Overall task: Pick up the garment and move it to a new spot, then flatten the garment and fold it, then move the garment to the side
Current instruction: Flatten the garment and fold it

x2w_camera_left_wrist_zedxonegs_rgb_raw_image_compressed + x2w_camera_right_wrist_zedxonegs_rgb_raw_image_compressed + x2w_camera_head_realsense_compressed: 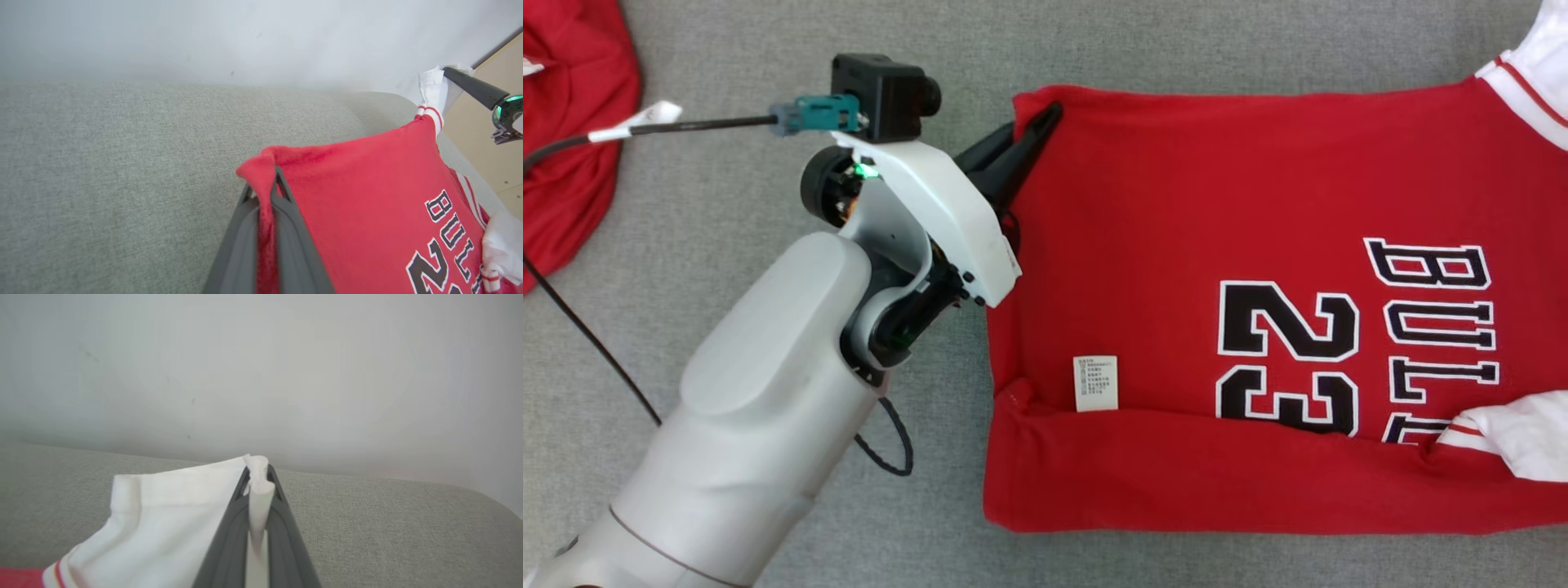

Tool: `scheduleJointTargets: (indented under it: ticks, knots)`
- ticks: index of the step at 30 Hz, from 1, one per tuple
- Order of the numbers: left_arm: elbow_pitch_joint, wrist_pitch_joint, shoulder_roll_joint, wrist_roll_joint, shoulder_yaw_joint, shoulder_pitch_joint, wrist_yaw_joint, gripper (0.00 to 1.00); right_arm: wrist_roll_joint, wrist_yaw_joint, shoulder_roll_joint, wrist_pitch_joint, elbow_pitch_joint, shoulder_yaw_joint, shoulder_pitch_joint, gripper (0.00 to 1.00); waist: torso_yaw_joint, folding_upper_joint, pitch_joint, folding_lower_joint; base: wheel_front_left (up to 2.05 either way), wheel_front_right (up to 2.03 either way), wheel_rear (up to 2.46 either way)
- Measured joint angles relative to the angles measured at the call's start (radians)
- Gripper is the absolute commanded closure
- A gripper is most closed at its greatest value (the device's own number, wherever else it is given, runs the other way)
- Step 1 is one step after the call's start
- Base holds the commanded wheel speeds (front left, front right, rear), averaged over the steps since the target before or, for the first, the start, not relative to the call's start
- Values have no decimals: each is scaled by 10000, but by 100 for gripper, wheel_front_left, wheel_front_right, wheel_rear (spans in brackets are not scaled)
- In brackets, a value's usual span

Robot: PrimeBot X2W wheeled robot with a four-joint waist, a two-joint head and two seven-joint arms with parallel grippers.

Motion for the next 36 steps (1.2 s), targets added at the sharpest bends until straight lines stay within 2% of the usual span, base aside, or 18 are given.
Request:
scheduleJointTargets:
  ticks: [4, 10, 15, 20, 26, 33, 34, 35, 36]
  knots:
    - [98, -213, -56, -69, 15, 46, -105, 100, 276, 0, 81, -249, -263, 48, 244, 100, -64, 0, -88, 0, 0, 0, 0]
    - [-449, -685, 71, -255, -130, 1260, -192, 100, 1143, 0, -268, -508, -1442, -115, 2219, 100, -153, 0, -488, -1, 0, 0, 0]
    - [-1350, -792, 328, -345, -259, 2427, 54, 100, 1728, 0, -433, -593, -2617, -571, 4337, 100, -321, 0, -998, -1, 0, 0, 0]
    - [-2280, -859, 859, -393, -268, 3379, 466, 100, 1939, 0, -157, -552, -3371, -759, 5841, 100, -655, 0, -1393, -2, 0, 0, 0]
    - [-2882, -790, 1290, -412, -272, 4247, 848, 100, 1994, -2, 276, -575, -3599, -895, 6670, 100, -991, 0, -1639, -2, 0, 0, 0]
    - [-3047, -780, 1478, -443, -272, 4498, 1014, 98, 1921, 0, 499, -554, -3413, -767, 6823, 100, -1057, 0, -1632, -2, 0, 0, 0]
    - [-3045, -782, 1492, -439, -276, 4521, 1034, 78, 1921, 0, 520, -562, -3379, -750, 6823, 95, -1050, 0, -1625, -1, 0, 0, 0]
    - [-3035, -788, 1503, -435, -276, 4546, 1074, 58, 1929, 0, 546, -548, -3344, -729, 6828, 80, -1044, 0, -1625, -1, 0, 0, 0]
    - [-3022, -798, 1515, -426, -274, 4565, 1103, 29, 1933, 0, 560, -516, -3327, -696, 6851, 61, -1042, 0, -1626, -2, 0, 0, 0]
